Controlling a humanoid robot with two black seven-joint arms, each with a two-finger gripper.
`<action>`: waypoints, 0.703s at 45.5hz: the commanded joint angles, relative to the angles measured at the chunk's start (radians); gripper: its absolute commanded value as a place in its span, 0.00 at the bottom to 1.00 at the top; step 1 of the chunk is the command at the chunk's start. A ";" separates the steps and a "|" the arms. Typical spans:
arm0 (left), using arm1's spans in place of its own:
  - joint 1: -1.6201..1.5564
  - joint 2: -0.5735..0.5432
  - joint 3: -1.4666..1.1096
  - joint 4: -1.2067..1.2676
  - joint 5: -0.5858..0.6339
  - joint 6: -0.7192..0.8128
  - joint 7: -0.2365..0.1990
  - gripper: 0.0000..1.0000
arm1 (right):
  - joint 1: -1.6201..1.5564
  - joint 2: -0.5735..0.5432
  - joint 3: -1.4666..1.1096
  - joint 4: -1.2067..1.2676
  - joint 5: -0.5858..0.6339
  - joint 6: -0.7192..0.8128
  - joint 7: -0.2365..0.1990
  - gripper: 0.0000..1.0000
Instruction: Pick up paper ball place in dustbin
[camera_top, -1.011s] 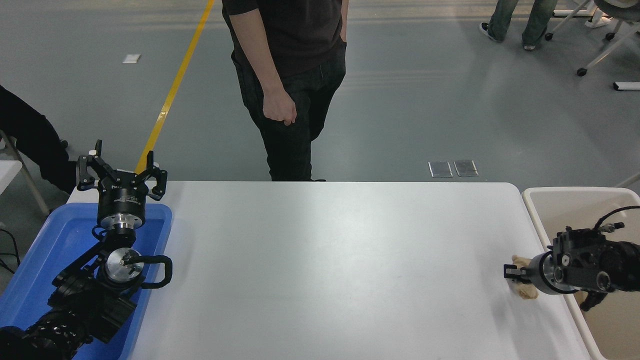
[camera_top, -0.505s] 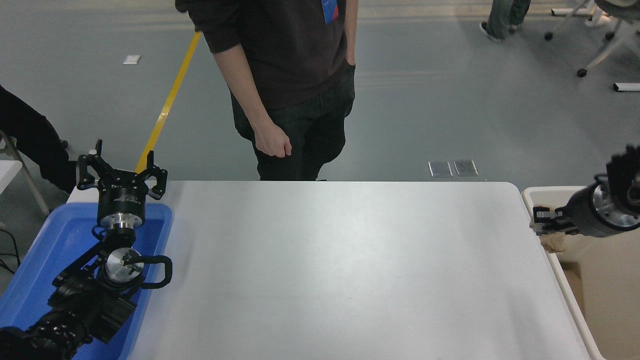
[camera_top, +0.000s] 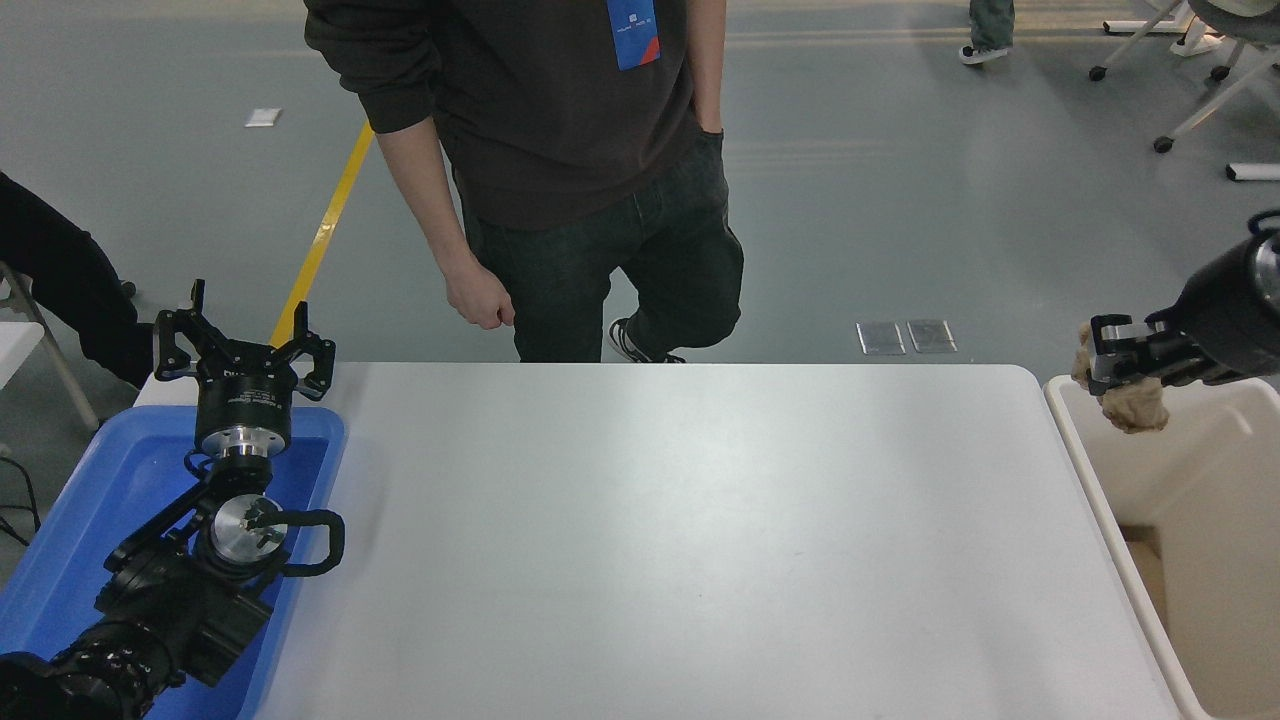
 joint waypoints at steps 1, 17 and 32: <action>0.000 0.000 0.000 0.000 0.000 0.000 0.000 0.99 | 0.046 0.006 -0.055 -0.002 0.007 0.011 -0.001 0.00; 0.000 0.000 0.000 0.000 0.000 0.000 0.001 0.99 | -0.021 -0.067 -0.107 -0.146 -0.104 -0.006 0.000 0.00; 0.000 0.000 0.000 0.000 -0.001 0.001 0.000 0.99 | -0.424 -0.207 -0.036 -0.486 -0.335 -0.244 0.002 0.00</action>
